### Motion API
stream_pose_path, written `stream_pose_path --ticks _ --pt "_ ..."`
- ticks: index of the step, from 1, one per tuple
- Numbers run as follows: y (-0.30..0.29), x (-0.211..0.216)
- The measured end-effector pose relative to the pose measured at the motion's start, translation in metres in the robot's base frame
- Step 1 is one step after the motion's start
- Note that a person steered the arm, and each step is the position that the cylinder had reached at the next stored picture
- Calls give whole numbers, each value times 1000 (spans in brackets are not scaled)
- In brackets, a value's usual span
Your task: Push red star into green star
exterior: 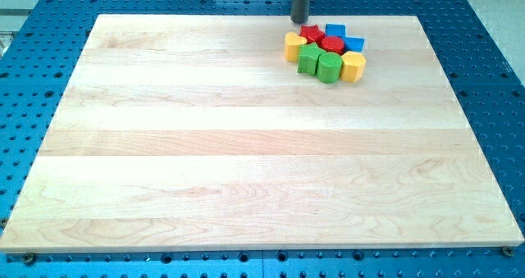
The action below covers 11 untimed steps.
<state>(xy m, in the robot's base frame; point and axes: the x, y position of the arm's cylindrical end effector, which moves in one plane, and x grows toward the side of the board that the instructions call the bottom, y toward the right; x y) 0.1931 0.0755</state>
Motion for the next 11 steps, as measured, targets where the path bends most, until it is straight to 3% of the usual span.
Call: stream_pose_path --ticks 5,6,7,8,11 --pt "-6 4" --pt "-3 15" --pt "16 63" --pt "16 70" --pt "40 62"
